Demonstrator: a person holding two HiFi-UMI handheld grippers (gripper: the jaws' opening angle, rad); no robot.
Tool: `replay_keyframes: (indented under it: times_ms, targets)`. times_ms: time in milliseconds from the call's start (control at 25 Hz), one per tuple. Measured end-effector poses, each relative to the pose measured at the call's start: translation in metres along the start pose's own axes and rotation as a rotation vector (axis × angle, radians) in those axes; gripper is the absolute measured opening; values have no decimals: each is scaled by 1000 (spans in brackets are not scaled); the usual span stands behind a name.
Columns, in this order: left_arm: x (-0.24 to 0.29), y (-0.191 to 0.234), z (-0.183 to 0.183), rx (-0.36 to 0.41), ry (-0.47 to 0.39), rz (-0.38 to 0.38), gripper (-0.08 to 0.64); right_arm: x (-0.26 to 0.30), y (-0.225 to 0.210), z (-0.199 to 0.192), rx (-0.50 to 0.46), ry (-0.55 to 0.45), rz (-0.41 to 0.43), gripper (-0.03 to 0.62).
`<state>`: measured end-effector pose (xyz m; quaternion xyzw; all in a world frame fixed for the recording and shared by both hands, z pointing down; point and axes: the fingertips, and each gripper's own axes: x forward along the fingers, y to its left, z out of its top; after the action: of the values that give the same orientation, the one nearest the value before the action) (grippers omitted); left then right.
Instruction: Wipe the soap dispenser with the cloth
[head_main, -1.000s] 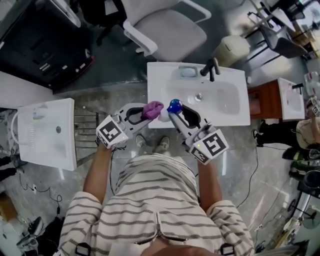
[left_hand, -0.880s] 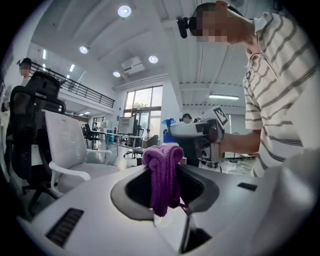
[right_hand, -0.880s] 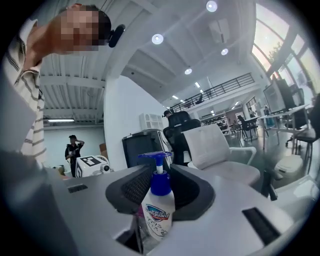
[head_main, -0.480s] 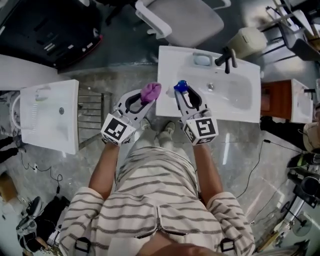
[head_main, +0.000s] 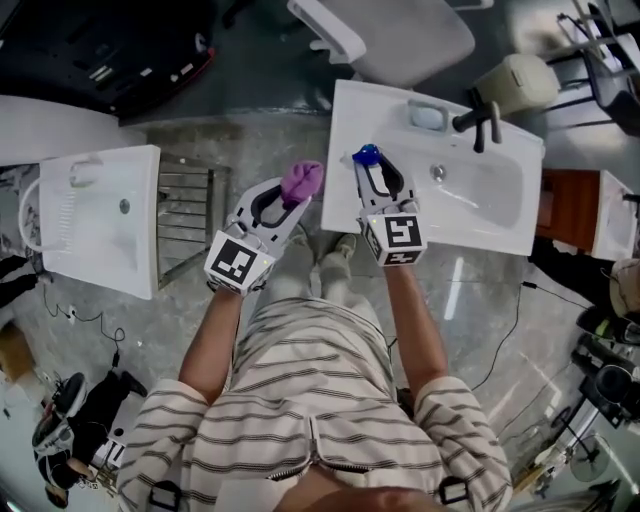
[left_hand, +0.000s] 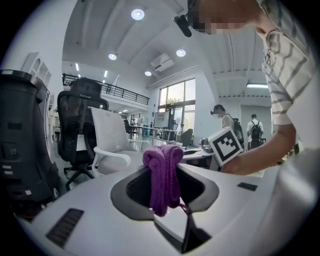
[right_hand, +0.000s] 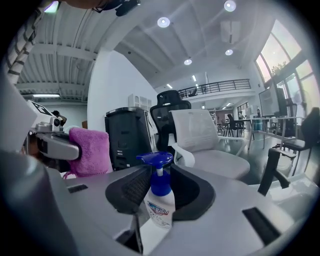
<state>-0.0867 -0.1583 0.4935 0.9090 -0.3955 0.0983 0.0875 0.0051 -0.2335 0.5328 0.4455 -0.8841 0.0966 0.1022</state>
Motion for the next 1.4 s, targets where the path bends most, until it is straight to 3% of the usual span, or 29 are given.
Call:
replay_keyframes:
  times_ms: [120,720,920,1120,1400]
  targets:
    - [1,4,-5,11,4,7,120,12,-3,-11,-6,21,-7,130]
    - [7,5,-16,-79,7,-24,120,48,-8,-58,24,125,-11,133]
    - [9,3,-18,-56,22,-27,120,52,-10,-57,68,133,-10,140]
    - [9,-2,-17,-58,22,-22,120,49,-6,-56,72,137,-5,196]
    - [10,-1,-14,-93,9,40,118,28,-6,-50,77,136,-36,207]
